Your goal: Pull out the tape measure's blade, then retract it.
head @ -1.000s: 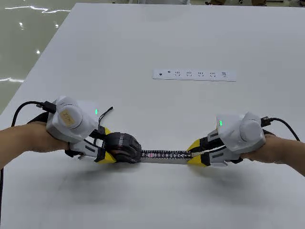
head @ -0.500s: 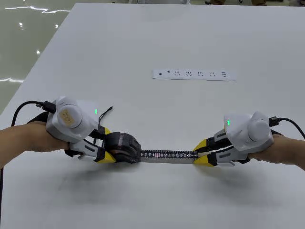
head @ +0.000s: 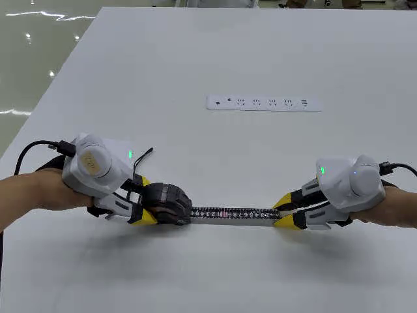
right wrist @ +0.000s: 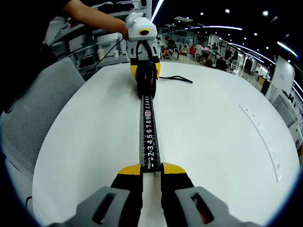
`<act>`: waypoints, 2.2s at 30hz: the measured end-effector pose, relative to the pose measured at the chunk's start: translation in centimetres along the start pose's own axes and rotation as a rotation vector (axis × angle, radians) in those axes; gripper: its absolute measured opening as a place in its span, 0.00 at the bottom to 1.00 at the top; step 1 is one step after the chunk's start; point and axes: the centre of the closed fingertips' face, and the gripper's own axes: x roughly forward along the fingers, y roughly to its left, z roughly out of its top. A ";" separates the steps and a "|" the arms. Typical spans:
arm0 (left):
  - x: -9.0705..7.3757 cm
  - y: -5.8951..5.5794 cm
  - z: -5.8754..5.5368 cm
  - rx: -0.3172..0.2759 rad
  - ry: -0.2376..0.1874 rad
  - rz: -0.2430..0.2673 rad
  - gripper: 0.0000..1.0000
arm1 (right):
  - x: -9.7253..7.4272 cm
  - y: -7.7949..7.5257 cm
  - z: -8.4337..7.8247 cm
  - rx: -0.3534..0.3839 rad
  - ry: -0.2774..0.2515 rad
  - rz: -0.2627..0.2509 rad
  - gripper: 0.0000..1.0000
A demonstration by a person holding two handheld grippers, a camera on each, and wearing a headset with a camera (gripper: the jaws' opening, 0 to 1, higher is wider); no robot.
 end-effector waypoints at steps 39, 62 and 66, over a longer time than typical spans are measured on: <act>0.0 0.1 -0.1 -0.001 0.006 -0.001 0.29 | -2.2 -0.3 -1.9 0.019 0.029 -0.014 0.12; 0.1 -0.1 0.1 0.011 0.021 -0.005 0.30 | -4.7 -0.3 -4.3 0.033 0.077 -0.029 0.12; 0.1 -0.1 0.1 0.020 0.037 -0.009 0.30 | -4.6 -0.2 -4.3 0.033 0.085 -0.025 0.12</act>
